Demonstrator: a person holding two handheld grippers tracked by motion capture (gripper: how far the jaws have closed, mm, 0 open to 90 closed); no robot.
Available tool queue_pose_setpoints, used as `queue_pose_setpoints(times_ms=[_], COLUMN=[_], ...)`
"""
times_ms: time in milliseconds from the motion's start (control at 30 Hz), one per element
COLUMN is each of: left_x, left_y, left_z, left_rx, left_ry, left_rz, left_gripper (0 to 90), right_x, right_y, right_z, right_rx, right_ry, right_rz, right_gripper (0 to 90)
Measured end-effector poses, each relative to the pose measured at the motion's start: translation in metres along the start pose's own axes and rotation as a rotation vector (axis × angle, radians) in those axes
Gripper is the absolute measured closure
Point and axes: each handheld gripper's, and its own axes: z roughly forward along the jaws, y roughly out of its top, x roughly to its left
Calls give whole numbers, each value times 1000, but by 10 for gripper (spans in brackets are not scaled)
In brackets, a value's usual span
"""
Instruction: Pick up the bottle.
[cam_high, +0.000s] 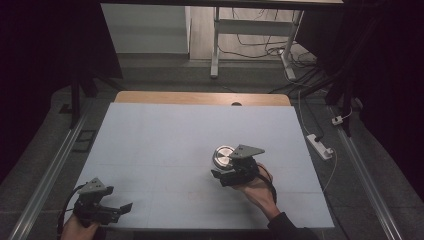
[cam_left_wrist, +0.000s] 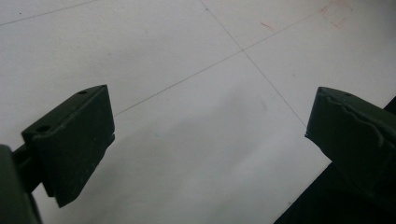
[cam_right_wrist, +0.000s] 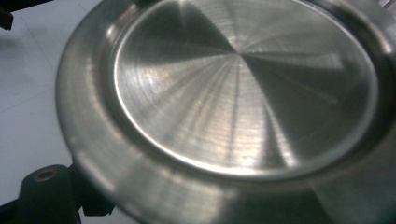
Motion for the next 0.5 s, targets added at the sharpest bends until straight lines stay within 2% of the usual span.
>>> queue_pose_setpoints(times_ms=[500], left_x=[0], left_y=[0], left_z=[0], left_rx=[3], left_ry=[-1], left_rz=[4], left_gripper=[19], right_x=[21], right_y=[8], right_z=[20], right_rx=[12], right_ry=[65], right_rz=[-48], right_gripper=[149])
